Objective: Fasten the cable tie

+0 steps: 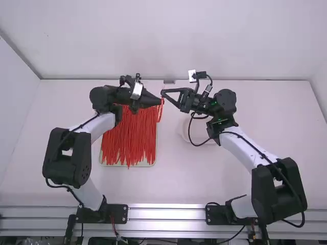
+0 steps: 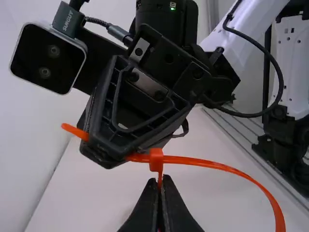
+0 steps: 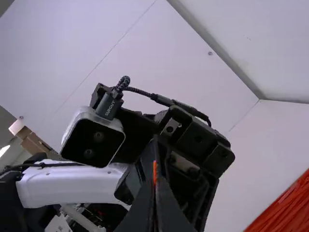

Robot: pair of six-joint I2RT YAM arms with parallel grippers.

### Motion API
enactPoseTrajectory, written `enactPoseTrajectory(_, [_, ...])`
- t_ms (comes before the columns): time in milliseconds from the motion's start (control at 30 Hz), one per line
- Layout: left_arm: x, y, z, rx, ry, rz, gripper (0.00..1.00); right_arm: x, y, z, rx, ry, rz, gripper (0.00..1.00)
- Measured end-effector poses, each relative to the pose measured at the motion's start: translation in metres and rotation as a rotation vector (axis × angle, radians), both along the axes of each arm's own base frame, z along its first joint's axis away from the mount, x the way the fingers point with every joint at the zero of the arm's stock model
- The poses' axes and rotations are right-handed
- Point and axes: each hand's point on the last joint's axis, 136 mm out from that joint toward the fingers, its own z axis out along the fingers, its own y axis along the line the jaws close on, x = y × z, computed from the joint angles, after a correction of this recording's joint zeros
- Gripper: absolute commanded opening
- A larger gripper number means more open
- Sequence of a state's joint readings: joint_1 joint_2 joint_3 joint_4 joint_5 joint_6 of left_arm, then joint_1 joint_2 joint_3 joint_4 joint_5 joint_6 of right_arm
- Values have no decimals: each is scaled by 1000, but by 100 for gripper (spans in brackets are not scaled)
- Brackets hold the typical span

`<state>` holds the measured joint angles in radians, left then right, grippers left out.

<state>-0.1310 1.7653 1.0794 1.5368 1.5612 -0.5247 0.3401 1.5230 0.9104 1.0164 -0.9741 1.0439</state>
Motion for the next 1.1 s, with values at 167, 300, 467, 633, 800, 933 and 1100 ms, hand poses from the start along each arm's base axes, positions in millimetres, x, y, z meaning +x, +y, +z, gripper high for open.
enactPoseTrajectory(167, [2,-2,-3,5,49,-2,2,0,0,-1,-3,2,-1,0])
enactPoseTrajectory(300, [1,-2,-9,-12,63,17,1,-1,0,-3,-11,2,8,0])
enactPoseTrajectory(467, [-3,-3,-20,-58,74,66,1,-1,-3,-6,-12,-24,35,0])
enactPoseTrajectory(633, [-9,-6,-40,-76,119,92,1,-1,-9,-4,-12,-41,40,0])
enactPoseTrajectory(800, [-17,-6,-63,-78,149,116,1,0,-15,-2,-11,-48,44,0])
enactPoseTrajectory(933, [-22,-7,-74,-73,165,121,1,-1,-19,2,-6,-77,46,0])
enactPoseTrajectory(1100, [-27,-6,-83,-66,181,123,1,-2,-27,10,8,-112,43,0])
